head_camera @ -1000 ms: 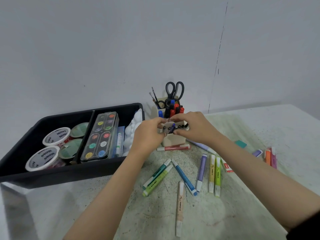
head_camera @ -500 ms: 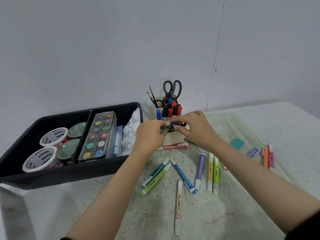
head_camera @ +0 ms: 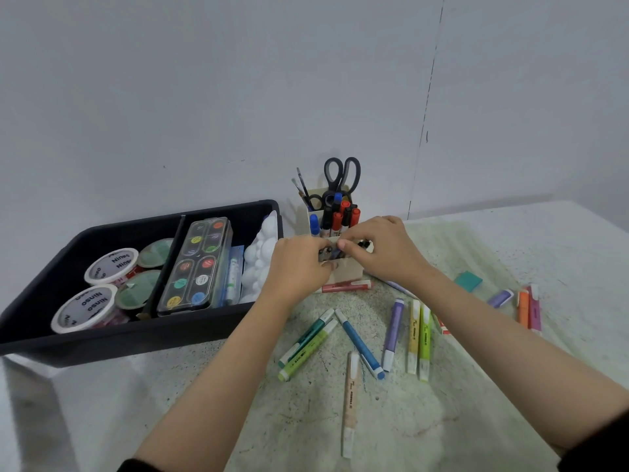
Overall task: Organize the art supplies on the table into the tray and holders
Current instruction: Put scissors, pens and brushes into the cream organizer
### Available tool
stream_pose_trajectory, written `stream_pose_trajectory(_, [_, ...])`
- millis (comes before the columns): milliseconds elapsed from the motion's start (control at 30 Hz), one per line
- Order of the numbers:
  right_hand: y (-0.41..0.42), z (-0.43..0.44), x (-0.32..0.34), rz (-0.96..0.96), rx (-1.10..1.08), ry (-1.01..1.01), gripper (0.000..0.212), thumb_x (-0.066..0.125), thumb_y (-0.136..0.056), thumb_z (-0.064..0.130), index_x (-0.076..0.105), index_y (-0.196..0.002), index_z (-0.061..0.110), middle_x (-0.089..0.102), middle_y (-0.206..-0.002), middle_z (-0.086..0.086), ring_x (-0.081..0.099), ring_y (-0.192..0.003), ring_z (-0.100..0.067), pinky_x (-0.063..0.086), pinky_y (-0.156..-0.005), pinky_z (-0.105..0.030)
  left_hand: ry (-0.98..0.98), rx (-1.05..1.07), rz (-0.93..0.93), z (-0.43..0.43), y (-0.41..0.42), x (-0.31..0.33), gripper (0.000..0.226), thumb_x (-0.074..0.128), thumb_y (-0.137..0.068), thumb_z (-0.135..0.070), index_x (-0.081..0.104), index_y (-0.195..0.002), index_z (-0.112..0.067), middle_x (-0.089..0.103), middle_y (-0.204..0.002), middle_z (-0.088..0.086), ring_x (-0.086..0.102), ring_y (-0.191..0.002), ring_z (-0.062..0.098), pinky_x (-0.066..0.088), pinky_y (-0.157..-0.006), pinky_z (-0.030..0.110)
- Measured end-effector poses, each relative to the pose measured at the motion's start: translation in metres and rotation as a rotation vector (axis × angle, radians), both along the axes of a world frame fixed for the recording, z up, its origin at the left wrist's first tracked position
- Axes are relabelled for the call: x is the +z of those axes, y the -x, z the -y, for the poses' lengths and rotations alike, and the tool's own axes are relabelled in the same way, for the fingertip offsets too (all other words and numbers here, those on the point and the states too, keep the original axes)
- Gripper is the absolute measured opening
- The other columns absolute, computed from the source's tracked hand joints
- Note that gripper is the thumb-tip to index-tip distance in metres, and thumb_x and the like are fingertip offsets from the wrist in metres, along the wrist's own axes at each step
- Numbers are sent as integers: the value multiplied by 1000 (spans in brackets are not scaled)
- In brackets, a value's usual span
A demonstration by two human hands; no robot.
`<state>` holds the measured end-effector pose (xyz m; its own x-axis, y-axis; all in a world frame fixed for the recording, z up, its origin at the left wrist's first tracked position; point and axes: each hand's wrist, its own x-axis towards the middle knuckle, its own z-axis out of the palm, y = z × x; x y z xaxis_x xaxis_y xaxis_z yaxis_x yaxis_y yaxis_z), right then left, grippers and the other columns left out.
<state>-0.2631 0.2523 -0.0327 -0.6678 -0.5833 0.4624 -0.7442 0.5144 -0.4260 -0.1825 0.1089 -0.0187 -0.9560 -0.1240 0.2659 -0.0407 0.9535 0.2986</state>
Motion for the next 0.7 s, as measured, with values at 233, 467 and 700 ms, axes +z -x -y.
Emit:
stream_pose_trajectory(233, [1, -4, -10, 214, 3, 239, 12, 66, -85, 31, 75, -93, 29, 72, -96, 11, 61, -95, -1, 47, -94, -35, -86, 31, -35, -4, -5, 9, 28, 49, -94, -22, 66, -118, -22, 69, -110, 2, 61, -100, 20, 42, -82, 27])
stream_pose_trajectory(467, [-12, -10, -17, 237, 1, 234, 44, 49, -97, 22, 42, -140, 22, 45, -143, 6, 40, -129, -7, 29, -105, -21, -54, 29, -50, -3, -5, 3, 31, 45, -97, -19, 63, -122, -20, 68, -112, 4, 61, -98, 20, 40, -80, 25])
stream_pose_trajectory(700, [-13, -21, -25, 120, -10, 16, 50, 44, -98, 25, 31, -146, 20, 39, -148, 3, 37, -134, -14, 25, -109, -25, -26, 7, -57, -1, -9, -7, 39, 45, -96, -14, 50, -135, -14, 65, -115, 8, 56, -108, 26, 34, -98, 33])
